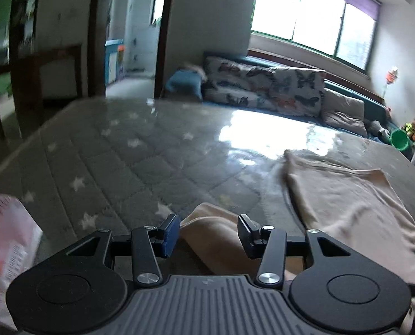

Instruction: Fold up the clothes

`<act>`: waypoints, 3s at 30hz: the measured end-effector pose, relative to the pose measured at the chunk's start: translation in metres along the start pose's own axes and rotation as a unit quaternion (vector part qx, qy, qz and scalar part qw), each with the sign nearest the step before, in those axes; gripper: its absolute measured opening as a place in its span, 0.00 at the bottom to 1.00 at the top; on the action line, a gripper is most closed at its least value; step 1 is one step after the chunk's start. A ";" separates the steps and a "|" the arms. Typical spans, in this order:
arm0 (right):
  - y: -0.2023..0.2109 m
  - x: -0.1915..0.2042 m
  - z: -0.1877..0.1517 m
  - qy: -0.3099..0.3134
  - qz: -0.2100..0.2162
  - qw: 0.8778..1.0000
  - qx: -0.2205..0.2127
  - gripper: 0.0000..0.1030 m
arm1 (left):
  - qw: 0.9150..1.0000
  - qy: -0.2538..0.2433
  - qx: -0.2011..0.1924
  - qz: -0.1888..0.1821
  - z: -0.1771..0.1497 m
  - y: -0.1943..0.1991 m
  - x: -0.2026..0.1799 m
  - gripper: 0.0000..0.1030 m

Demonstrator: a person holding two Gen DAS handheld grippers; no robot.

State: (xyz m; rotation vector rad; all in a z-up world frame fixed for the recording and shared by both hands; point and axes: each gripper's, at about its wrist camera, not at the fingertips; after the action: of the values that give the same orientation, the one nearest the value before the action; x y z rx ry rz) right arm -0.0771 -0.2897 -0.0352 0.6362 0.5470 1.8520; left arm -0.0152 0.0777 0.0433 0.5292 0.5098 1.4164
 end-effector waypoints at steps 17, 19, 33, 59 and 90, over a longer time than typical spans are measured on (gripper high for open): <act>0.001 0.000 0.000 0.001 -0.001 1.000 0.000 1.00 | 0.997 -0.011 -0.063 -0.053 0.004 0.022 -0.052 0.09; 0.001 0.000 0.000 0.001 -0.001 1.000 0.000 1.00 | 0.993 -0.043 -0.073 -0.080 0.002 0.029 -0.078 0.09; 0.000 0.000 0.000 0.001 0.000 1.000 0.000 1.00 | 0.959 -0.222 -0.089 -0.155 -0.023 0.058 -0.147 0.41; 0.000 -0.001 0.000 0.001 -0.001 1.000 0.000 1.00 | 0.987 0.008 -0.081 0.139 -0.039 0.046 -0.013 0.26; 0.000 0.000 0.000 0.002 -0.001 1.000 0.001 1.00 | 0.975 -0.099 -0.010 0.200 -0.019 -0.020 0.009 0.49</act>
State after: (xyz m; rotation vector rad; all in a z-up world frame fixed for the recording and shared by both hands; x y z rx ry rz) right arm -0.0772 -0.2901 -0.0352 0.6327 0.5524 1.8508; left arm -0.0108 0.0859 0.0155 0.7793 0.2329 1.7257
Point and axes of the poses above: each gripper's, at about its wrist camera, not at the fingertips, and y roughly against the way its jaws point, x to its left, z to its top, and after that the axes turned 10 degrees about -y, right-handed
